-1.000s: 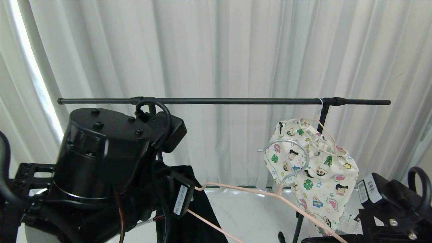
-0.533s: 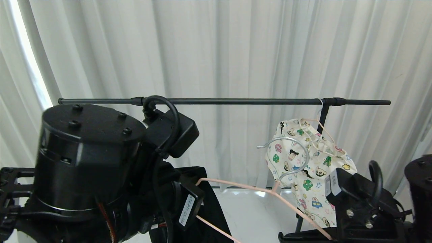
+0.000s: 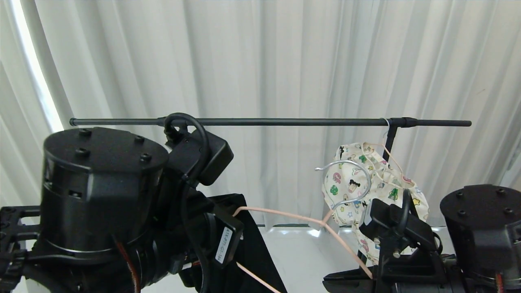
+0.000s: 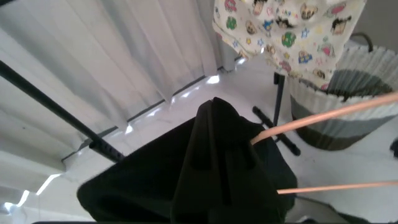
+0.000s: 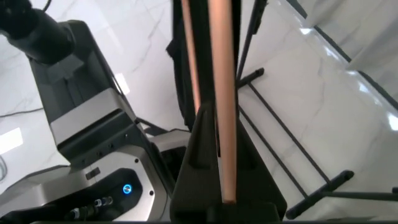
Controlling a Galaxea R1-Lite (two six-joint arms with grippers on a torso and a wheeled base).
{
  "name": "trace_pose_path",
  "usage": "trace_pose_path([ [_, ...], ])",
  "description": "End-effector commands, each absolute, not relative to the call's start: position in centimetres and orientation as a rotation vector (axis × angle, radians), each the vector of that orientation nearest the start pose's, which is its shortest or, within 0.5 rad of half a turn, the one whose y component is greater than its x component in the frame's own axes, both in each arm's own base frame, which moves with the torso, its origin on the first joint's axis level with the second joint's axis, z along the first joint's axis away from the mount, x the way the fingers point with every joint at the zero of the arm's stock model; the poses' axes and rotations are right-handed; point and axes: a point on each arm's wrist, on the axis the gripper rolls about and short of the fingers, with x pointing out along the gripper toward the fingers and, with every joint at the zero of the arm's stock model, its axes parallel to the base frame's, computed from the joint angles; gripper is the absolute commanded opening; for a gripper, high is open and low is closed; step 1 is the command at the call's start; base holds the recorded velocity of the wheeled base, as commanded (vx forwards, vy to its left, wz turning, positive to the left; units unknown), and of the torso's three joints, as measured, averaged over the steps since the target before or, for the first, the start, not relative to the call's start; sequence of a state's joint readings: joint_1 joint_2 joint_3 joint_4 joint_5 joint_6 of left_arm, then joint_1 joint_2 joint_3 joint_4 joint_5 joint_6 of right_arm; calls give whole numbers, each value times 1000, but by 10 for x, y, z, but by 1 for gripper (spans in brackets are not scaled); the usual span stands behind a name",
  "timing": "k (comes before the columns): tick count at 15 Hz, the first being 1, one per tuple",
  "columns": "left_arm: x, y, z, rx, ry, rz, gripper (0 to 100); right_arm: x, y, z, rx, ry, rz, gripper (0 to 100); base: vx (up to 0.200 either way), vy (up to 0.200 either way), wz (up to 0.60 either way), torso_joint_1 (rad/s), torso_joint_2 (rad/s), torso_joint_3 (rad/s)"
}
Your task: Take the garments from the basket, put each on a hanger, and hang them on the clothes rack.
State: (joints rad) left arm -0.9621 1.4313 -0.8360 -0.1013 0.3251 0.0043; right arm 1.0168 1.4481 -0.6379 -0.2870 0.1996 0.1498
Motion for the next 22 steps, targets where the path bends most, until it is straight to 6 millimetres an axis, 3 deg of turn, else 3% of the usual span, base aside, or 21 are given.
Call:
trace_pose_path([
  [1, 137, -183, 208, 315, 417, -628, 0, 113, 182, 171, -80, 596, 1121, 0, 0, 0, 0, 0, 0, 0],
  [4, 135, -180, 206, 315, 420, -627, 0, 101, 162, 173, -97, 641, 1113, 0, 0, 0, 0, 0, 0, 0],
  [9, 136, -180, 208, 306, 409, -627, 0, 99, 158, 174, -99, 642, 1107, 0, 0, 0, 0, 0, 0, 0],
  [14, 127, -168, 203, 310, 414, -626, 0, 97, 137, 173, -89, 657, 1048, 0, 0, 0, 0, 0, 0, 0],
  [19, 134, -180, 206, 271, 359, -636, 0, 96, 148, 174, -113, 657, 1107, 0, 0, 0, 0, 0, 0, 0],
  [22, 132, -189, 207, 268, 345, -664, 0, 106, 166, 181, -115, 654, 1126, 0, 0, 0, 0, 0, 0, 0],
])
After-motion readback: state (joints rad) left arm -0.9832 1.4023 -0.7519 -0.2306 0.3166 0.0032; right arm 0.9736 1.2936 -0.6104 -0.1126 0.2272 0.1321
